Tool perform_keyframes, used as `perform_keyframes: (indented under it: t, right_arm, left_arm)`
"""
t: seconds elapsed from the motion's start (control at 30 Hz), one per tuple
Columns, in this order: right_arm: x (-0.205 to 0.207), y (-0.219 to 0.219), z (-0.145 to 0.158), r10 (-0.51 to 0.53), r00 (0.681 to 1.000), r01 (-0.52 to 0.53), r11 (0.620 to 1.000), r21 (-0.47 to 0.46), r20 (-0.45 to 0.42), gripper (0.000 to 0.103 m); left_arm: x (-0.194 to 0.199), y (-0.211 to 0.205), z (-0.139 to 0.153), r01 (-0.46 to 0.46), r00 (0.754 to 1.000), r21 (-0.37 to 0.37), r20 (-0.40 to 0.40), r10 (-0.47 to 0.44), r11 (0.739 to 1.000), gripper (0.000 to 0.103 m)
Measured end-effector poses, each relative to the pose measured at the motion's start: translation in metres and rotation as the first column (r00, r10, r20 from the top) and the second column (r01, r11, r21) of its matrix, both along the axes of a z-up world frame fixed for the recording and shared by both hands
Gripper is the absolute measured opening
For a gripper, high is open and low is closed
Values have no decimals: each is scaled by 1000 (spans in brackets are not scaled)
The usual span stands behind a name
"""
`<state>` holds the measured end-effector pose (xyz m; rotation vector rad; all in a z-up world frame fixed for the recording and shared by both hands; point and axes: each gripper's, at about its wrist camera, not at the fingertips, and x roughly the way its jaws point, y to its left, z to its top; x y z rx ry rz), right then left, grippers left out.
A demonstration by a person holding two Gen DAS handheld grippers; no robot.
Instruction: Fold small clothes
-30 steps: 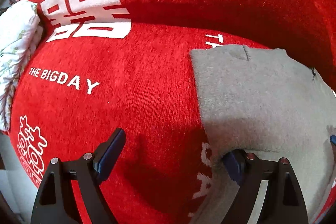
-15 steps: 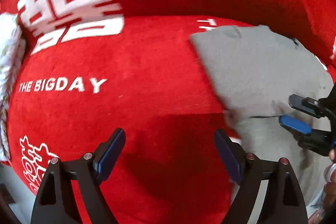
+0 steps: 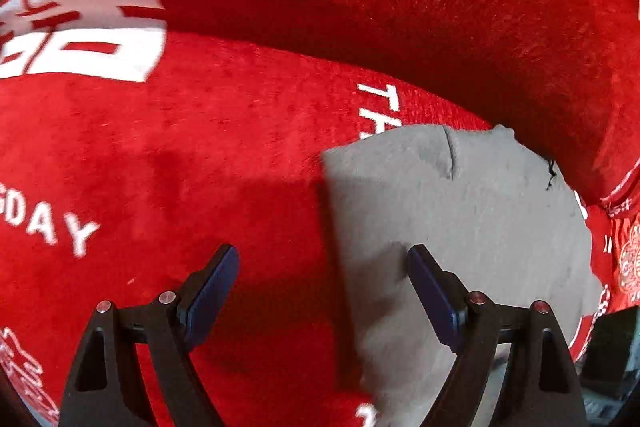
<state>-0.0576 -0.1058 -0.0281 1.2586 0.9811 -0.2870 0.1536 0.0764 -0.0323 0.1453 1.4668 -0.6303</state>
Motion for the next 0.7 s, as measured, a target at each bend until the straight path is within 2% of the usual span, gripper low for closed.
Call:
perform_keyframes:
  t: [0.03, 0.07, 0.13, 0.17, 0.2, 0.23, 0.27, 0.3, 0.33, 0.37, 0.47, 0.53, 0.63, 0.7]
  right_arm:
    - [-15, -22, 6, -67, 998, 67, 997, -44, -16, 36]
    - [-26, -38, 8, -122, 992, 121, 991, -65, -21, 52]
    - [-49, -73, 7, -237, 971, 234, 969, -85, -33, 54]
    - [-57, -86, 5, -286, 958, 283, 956, -80, -30, 54]
    - [-62, -98, 3, -327, 945, 325, 943, -70, -26, 53]
    - [-65, -109, 0, -359, 933, 357, 932, -57, -22, 52]
    - [-64, -116, -2, -376, 926, 375, 926, -45, -21, 51]
    - [-61, -122, -3, -382, 924, 381, 924, -40, -23, 45]
    - [-56, -127, -3, -373, 927, 371, 927, -49, -36, 33]
    - [-53, -130, -1, -360, 932, 357, 932, -55, -47, 7]
    - [-52, -123, 15, -324, 946, 322, 942, -91, -11, 7]
    - [-62, -113, 20, -312, 950, 306, 942, -136, -27, 6]
    - [-83, -103, 3, -291, 950, 268, 946, -183, -115, 7]
    - [-91, -106, 0, -272, 958, 249, 948, -197, -95, 5]
  left_arm:
    - [1, -5, 0, -3, 1000, -2, -8, 3, 1000, 87]
    - [2, -9, -2, -7, 1000, -1, -10, 7, 1000, 82]
    - [4, -16, -2, -1, 1000, 15, 3, 1, 1000, 68]
    - [5, -20, 0, 8, 1000, 14, 7, -8, 1000, 49]
    - [5, -24, 1, 28, 1000, -3, -2, -28, 1000, 21]
    - [5, -27, 2, 45, 999, -26, -23, -45, 999, 15]
    - [6, -30, 4, 53, 998, -23, -19, -53, 998, 14]
    - [6, -34, 7, 73, 997, -22, -11, -74, 997, 12]
    - [7, -35, 8, 87, 996, -27, -8, -87, 996, 11]
    - [9, -35, 10, 101, 995, -34, -4, -101, 994, 10]
    - [15, -33, 9, 135, 991, -34, -2, -135, 990, 10]
    - [20, -38, 7, 162, 987, -23, 6, -162, 986, 10]
    - [17, -41, 6, 183, 983, -8, 34, -182, 983, 10]
    - [15, -41, 7, 181, 983, -5, 43, -180, 984, 10]
